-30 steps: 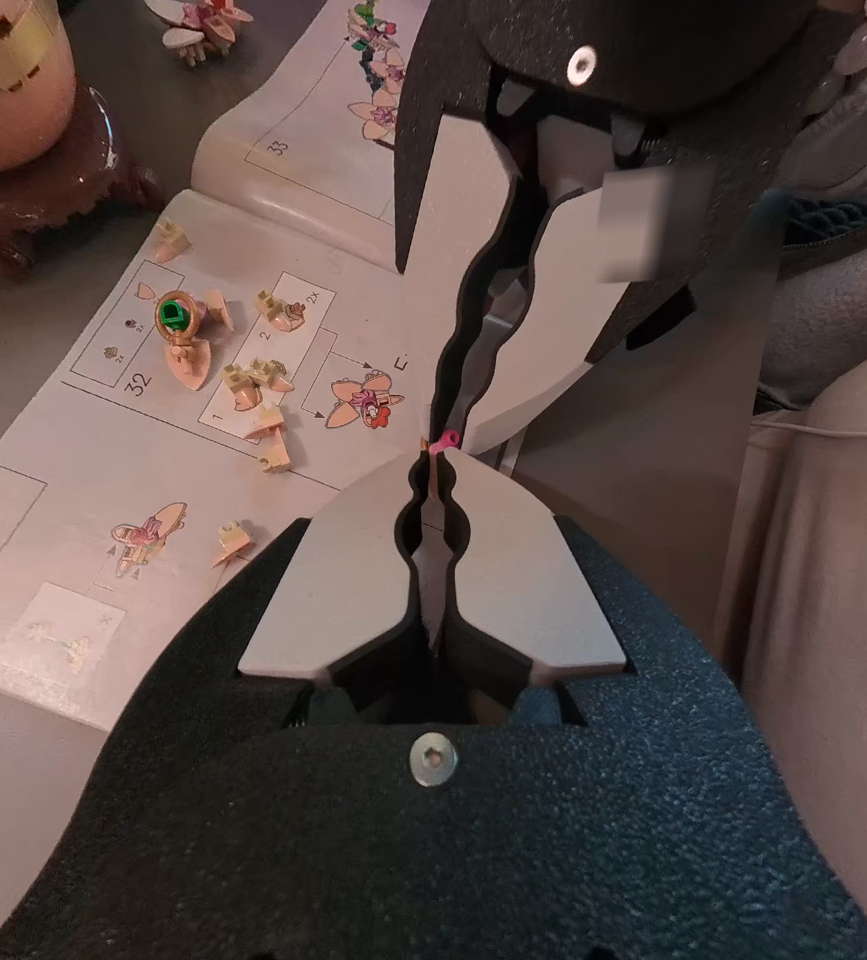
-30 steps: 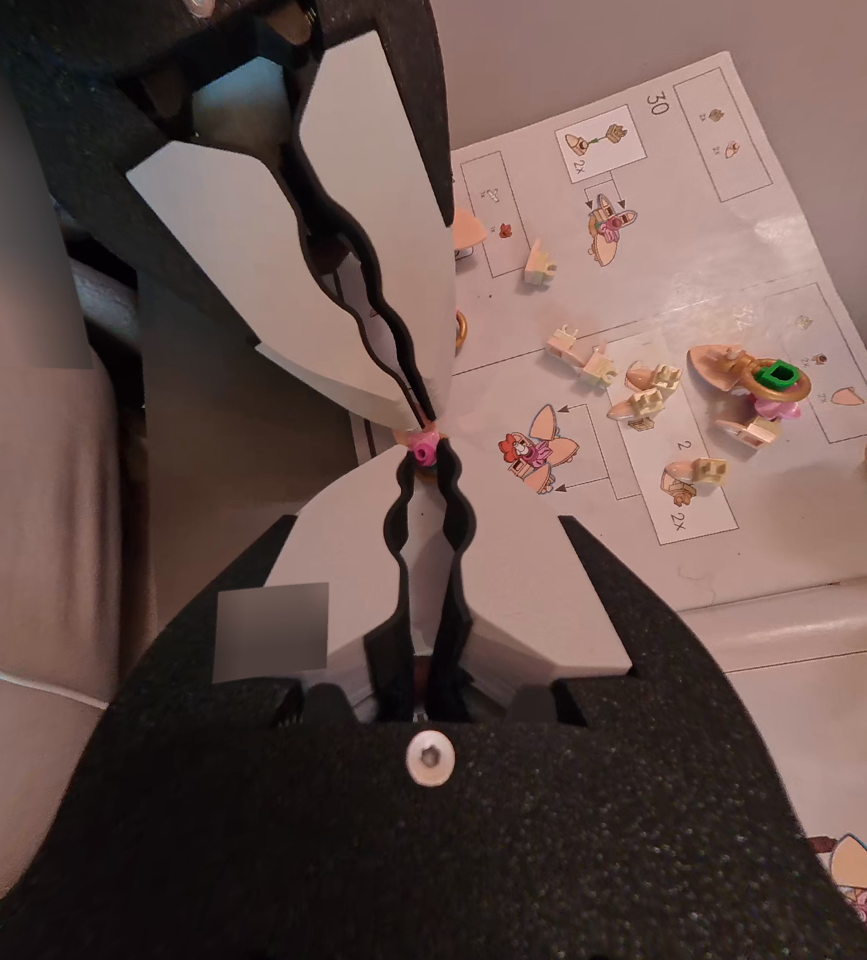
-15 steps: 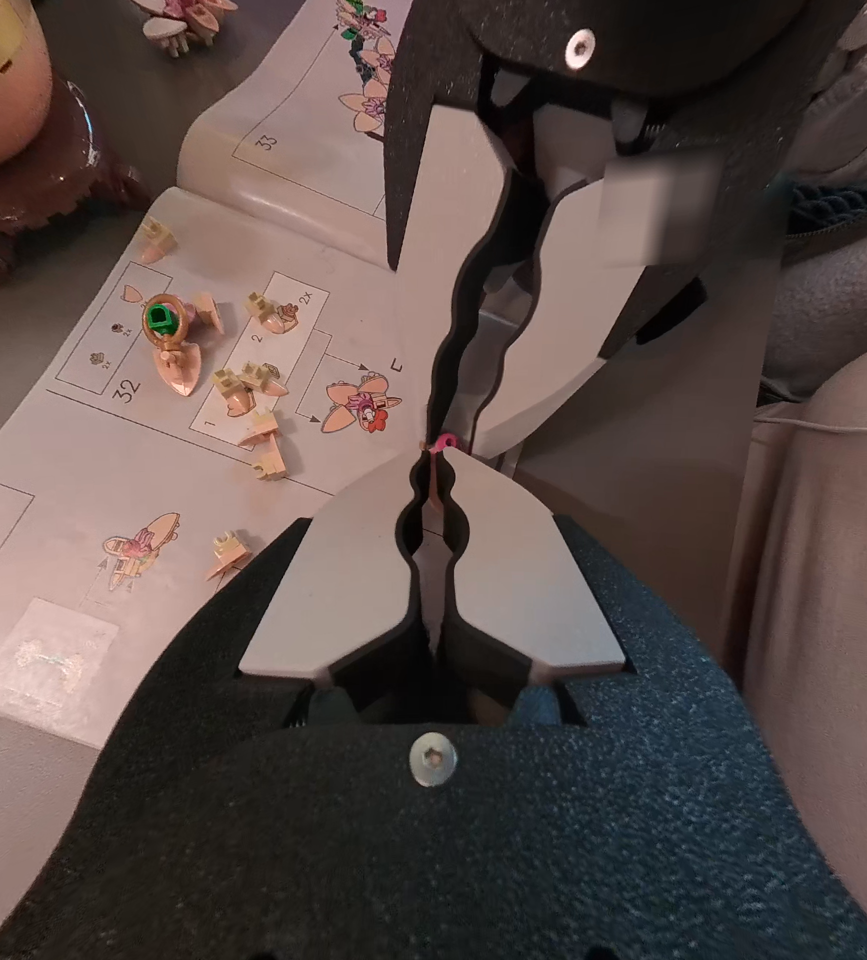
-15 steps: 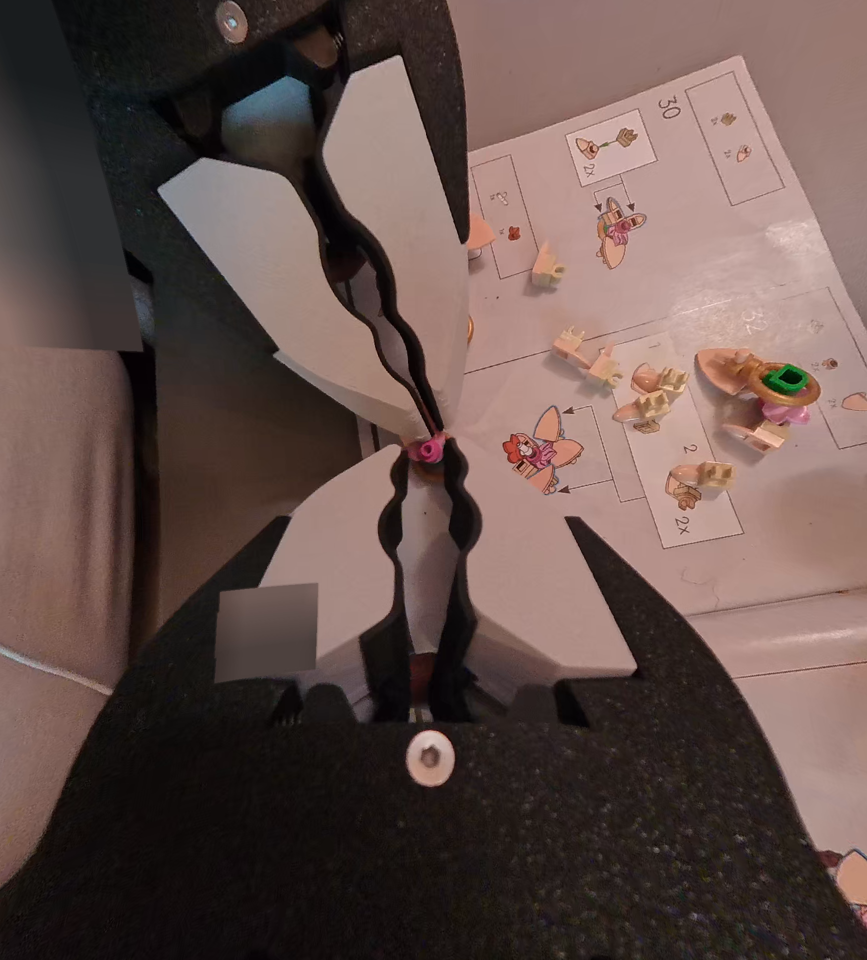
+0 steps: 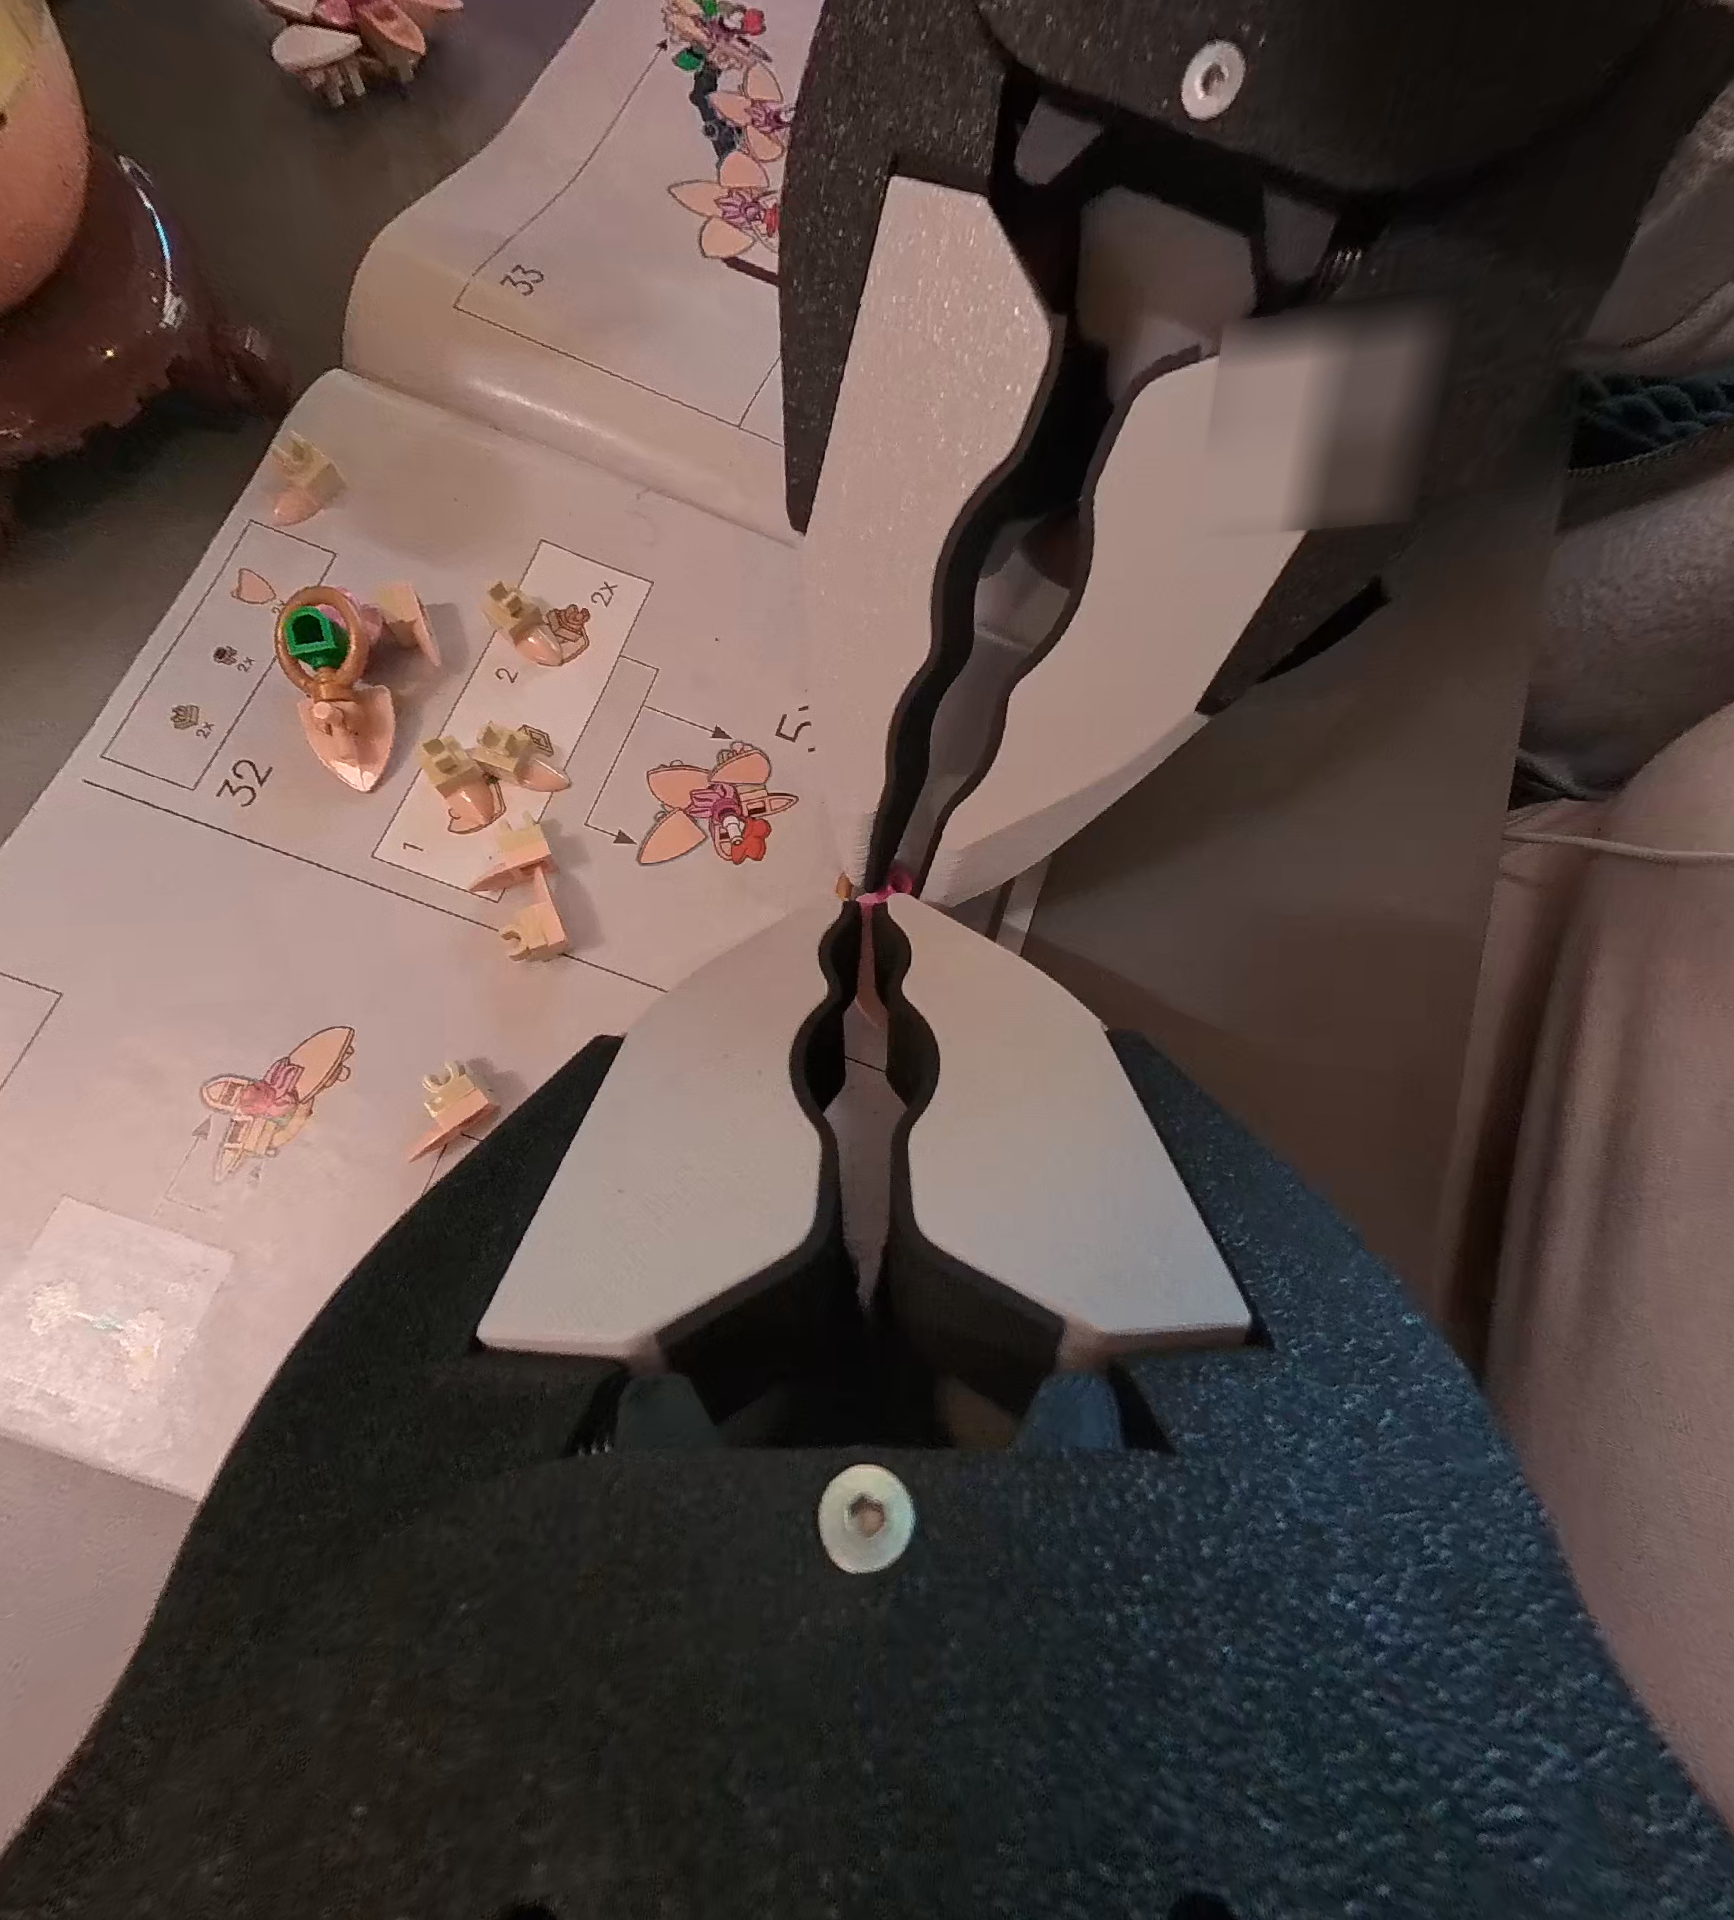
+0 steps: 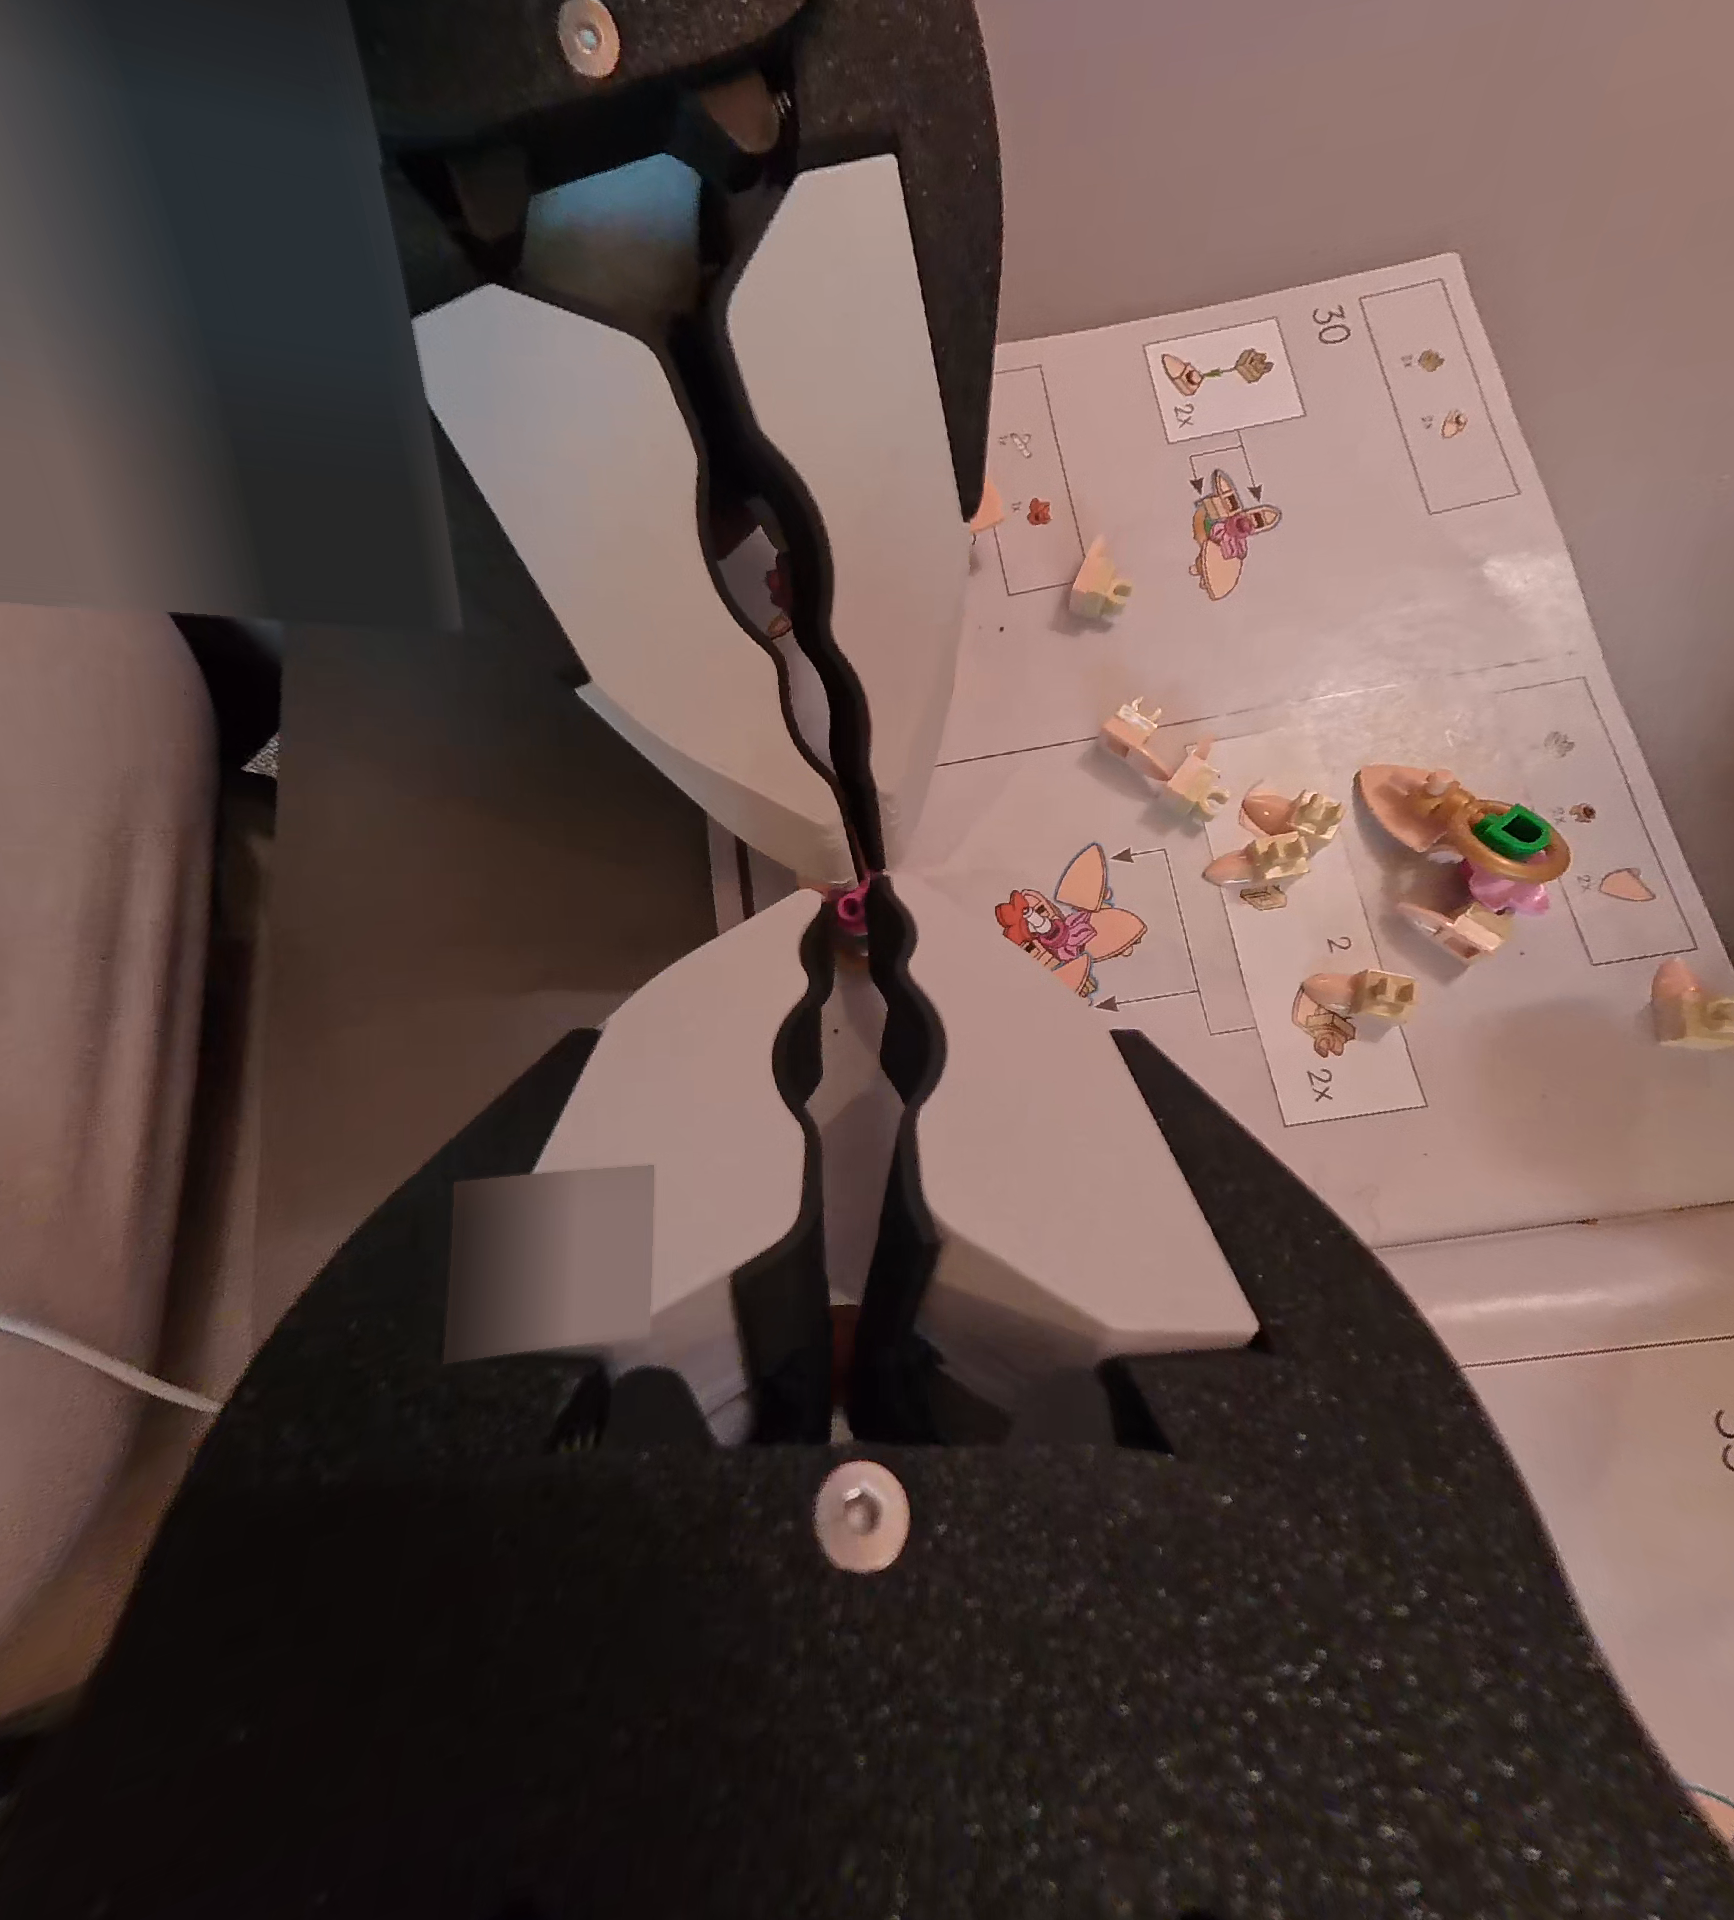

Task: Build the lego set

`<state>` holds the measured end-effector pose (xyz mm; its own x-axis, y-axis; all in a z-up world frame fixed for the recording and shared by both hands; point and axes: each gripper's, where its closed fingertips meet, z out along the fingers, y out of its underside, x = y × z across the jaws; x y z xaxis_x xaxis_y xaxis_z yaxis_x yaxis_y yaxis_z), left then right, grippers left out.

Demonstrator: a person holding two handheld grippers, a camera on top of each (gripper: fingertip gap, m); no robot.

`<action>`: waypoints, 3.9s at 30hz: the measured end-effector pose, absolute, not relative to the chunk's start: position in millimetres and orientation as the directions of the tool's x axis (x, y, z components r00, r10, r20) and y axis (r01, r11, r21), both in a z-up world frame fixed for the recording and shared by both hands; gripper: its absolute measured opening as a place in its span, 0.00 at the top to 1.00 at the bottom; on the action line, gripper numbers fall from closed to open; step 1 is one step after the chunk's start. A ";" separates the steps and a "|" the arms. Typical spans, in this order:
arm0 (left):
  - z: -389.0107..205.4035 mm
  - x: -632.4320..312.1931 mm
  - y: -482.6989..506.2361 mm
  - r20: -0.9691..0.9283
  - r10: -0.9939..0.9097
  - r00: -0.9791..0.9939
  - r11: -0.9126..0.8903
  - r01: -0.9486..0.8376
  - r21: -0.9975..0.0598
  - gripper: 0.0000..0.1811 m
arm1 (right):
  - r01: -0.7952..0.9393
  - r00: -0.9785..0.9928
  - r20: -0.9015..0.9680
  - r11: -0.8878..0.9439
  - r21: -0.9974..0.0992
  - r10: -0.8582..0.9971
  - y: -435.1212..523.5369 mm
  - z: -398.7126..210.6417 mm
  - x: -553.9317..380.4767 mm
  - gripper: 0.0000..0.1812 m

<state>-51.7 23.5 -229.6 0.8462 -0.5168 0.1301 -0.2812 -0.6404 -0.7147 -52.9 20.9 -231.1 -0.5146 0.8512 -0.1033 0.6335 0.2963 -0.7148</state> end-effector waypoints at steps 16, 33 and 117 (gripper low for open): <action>-230.3 -53.0 24.8 0.181 -0.502 0.846 -0.672 -0.250 -0.697 1.00 | 0.738 -0.471 -0.231 0.237 -0.632 0.851 21.0 -232.8 -53.3 0.97; -231.0 -52.4 25.3 0.205 -0.512 0.834 -0.660 -0.230 -0.715 1.00 | 0.776 -0.456 -0.059 0.364 -0.515 0.888 20.5 -234.8 -51.6 0.97; -230.1 -60.0 19.6 0.306 -0.493 0.814 -0.653 -0.113 -0.749 1.00 | 0.891 0.048 -0.150 -0.110 -0.441 0.988 21.5 -235.9 -53.8 0.97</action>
<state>-60.0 19.6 -230.1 0.8143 -0.4930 0.3064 -0.1134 -0.6528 -0.7490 -53.8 21.5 -235.9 0.0478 0.9876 -0.1498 0.8909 -0.1099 -0.4406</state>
